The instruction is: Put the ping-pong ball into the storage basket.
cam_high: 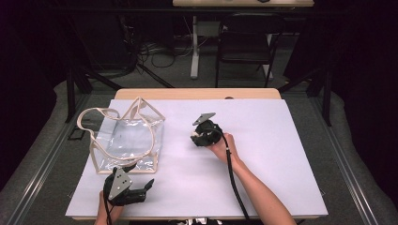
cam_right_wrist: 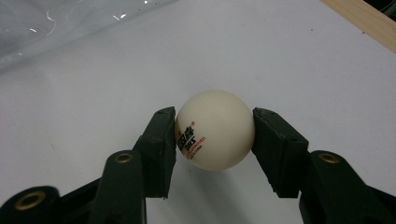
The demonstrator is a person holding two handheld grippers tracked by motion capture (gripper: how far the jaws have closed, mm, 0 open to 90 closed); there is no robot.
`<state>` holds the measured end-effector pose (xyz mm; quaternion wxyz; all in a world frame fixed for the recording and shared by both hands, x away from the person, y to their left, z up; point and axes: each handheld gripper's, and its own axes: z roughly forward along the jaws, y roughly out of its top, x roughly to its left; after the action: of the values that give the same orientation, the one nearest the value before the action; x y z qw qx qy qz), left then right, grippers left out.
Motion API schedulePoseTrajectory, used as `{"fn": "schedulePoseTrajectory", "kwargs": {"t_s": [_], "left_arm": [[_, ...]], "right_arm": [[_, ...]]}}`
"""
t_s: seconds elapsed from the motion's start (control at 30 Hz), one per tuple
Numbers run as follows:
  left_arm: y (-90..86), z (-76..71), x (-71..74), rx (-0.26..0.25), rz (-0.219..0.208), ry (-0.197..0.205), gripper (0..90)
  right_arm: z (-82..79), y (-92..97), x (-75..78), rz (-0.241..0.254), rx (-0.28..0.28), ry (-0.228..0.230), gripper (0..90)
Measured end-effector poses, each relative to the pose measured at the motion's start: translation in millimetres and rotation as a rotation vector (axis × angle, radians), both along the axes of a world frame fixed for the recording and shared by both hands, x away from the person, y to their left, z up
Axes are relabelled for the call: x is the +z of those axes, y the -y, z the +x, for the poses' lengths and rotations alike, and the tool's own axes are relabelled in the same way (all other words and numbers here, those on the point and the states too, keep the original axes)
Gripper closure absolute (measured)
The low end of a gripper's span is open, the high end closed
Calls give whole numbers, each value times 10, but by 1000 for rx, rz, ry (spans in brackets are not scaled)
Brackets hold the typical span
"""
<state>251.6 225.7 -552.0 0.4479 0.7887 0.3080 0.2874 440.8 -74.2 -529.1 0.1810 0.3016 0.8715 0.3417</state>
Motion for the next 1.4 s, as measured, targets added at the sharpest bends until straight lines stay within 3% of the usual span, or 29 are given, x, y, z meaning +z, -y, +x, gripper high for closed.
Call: {"fn": "schedulePoseTrajectory", "kwargs": {"t_s": [1.4], "left_arm": [[-7,-8,6,1,-2,5,161]], "right_arm": [[-154,68,501,16,24,75,504]]}}
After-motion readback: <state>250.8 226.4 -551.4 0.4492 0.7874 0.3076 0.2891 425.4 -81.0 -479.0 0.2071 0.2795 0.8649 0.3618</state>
